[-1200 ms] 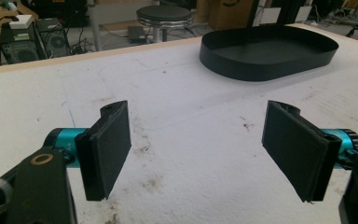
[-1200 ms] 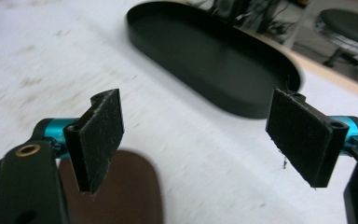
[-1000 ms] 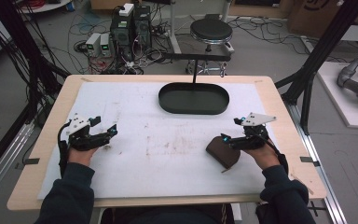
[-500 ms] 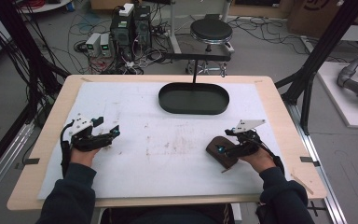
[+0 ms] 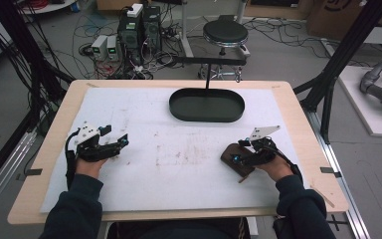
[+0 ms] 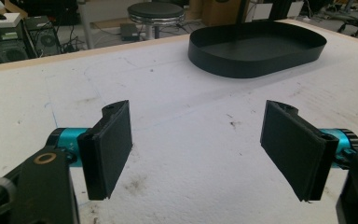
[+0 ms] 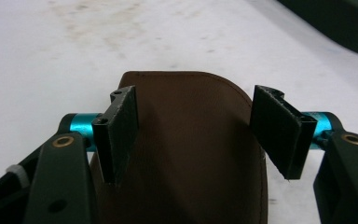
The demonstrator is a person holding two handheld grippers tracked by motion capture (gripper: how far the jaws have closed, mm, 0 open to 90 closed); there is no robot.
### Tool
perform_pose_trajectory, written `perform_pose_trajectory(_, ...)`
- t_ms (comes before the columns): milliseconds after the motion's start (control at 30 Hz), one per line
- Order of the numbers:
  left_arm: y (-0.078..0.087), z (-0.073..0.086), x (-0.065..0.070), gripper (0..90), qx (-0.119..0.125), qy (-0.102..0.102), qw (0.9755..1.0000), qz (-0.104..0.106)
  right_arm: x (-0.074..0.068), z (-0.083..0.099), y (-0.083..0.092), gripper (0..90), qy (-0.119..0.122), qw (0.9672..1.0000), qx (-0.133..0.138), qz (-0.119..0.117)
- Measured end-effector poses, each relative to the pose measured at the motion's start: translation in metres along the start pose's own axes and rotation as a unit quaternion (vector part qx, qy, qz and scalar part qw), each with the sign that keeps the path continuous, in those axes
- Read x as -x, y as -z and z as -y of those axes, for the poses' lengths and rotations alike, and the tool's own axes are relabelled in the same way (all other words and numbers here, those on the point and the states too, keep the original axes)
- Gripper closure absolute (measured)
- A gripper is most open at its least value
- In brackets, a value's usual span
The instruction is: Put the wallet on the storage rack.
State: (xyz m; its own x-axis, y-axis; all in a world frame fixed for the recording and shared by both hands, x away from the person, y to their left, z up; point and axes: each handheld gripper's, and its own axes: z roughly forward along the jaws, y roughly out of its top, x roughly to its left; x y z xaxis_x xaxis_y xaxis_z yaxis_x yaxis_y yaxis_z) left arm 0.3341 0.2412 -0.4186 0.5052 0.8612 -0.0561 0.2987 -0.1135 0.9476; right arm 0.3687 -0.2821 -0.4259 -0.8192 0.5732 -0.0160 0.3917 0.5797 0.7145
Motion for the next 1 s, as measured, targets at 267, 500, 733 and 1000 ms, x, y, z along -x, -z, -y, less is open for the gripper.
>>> perform_pose_trajectory(267, 0.000, 0.000, -0.001, 25.0, -0.002, 0.000, 1.0000, -0.001, 0.019, -0.004, 0.001, 36.2, 0.007, 0.9977, 0.000, 0.068)
perform_pose_trajectory(500, -0.001, 0.000, 0.000, 25.0, -0.001, -0.001, 1.0000, -0.001, 0.009, -0.005, 0.017, 31.9, -0.045, 0.9895, 0.013, 0.137)
perform_pose_trajectory(733, -0.001, -0.001, 0.002, 25.0, 0.000, -0.002, 1.0000, 0.001, -0.016, -0.004, 0.002, 21.0, -0.042, 0.9936, 0.002, 0.105)
perform_pose_trajectory(1000, -0.001, 0.000, 0.002, 25.1, -0.001, -0.003, 1.0000, 0.001, -0.028, -0.007, -0.016, 29.0, 0.035, 0.9772, -0.072, 0.196)
